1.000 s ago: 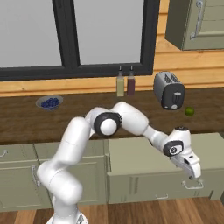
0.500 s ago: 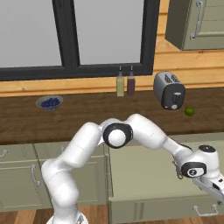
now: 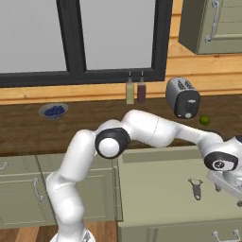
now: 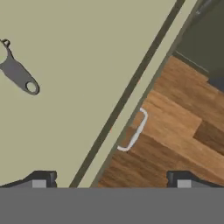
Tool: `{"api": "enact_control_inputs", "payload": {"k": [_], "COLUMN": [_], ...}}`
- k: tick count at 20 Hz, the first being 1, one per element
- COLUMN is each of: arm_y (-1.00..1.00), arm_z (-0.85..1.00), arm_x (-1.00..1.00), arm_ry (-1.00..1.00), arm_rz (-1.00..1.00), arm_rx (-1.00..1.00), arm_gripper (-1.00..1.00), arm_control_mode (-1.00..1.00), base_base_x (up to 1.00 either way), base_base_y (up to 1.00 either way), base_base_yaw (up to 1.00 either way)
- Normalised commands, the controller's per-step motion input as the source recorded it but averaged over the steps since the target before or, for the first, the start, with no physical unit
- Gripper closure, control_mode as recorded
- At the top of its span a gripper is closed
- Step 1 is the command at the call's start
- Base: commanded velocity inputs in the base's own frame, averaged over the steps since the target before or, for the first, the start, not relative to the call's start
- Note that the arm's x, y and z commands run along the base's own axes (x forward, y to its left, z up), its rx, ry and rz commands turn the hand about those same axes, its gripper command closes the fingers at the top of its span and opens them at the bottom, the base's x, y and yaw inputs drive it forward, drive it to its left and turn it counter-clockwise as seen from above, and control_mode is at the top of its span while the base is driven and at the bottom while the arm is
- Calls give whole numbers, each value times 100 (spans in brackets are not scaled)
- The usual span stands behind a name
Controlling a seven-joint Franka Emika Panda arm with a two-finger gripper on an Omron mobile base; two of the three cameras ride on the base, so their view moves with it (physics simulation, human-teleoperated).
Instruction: Pick the peeler from the drawer and place it on the counter.
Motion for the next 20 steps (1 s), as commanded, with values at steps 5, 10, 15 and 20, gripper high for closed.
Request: {"api": "enact_control_inputs", "payload": {"k": [5, 10, 15, 20], "arm_y": [88, 34, 6, 0], "arm_z": [10, -48, -55, -60], "arm_x": [42, 85, 48, 43], "arm_ry": [2, 0, -1, 1], "arm_rz": [50, 56, 13, 0], "arm_rx": [6, 7, 0, 6], "arm_gripper": [-100, -100, -100, -100], "arm_control_mode": [-100, -100, -100, -100], "base_base_x": [0, 0, 0, 0], "base_base_y": [0, 0, 0, 0], "base_base_yaw": [0, 0, 0, 0]}}
